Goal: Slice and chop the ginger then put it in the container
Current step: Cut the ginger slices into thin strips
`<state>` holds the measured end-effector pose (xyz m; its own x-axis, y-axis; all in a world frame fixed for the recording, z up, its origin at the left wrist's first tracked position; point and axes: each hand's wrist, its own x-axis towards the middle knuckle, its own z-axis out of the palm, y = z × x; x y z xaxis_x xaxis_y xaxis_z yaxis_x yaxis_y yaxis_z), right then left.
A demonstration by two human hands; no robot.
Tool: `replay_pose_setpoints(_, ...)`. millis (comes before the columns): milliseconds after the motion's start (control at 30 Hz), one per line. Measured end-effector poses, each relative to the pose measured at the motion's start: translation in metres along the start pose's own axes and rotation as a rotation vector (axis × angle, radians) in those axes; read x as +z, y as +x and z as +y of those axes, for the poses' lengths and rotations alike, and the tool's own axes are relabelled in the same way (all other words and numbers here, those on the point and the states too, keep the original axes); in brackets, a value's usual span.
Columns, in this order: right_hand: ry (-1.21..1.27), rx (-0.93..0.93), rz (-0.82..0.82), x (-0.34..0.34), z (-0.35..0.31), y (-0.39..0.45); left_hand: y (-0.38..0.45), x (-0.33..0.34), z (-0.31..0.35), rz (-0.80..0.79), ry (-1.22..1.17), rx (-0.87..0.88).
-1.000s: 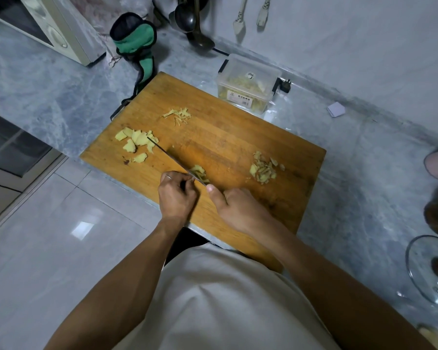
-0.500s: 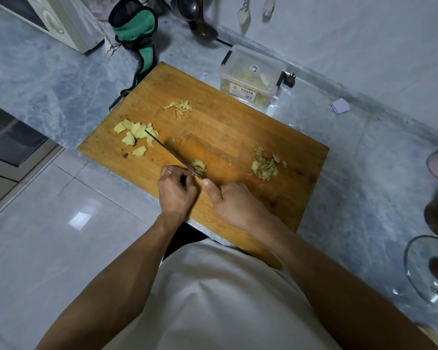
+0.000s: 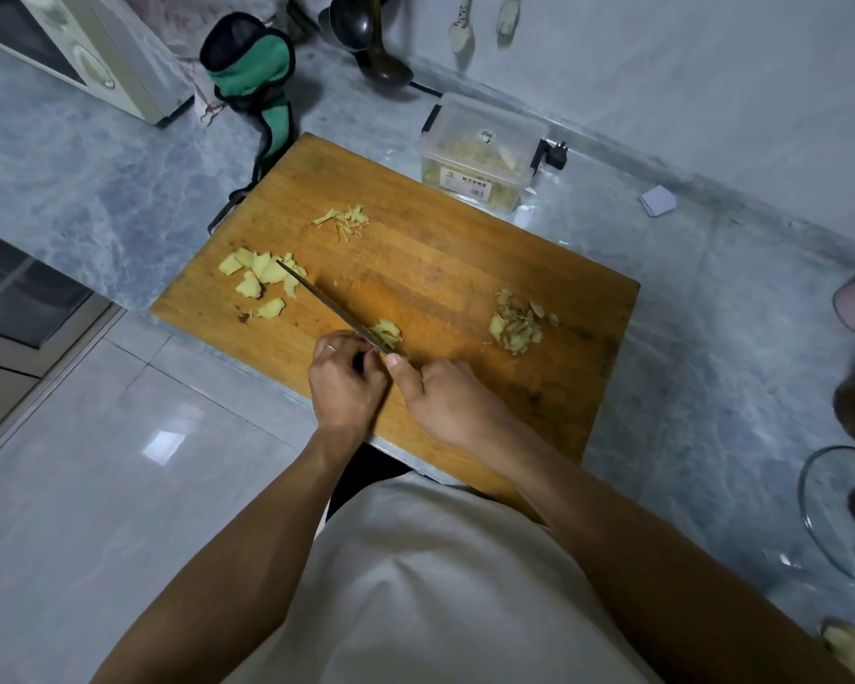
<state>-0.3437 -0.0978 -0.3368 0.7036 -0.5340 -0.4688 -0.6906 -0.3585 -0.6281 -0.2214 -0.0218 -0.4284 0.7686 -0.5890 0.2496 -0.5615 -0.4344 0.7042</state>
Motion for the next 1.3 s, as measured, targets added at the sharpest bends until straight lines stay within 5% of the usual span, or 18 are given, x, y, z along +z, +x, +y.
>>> replay_pose_setpoints(1300,0.011,0.045,0.034,0.011,-0.005,-0.004,-0.009,-0.005,-0.01,-0.098,0.049,0.091)
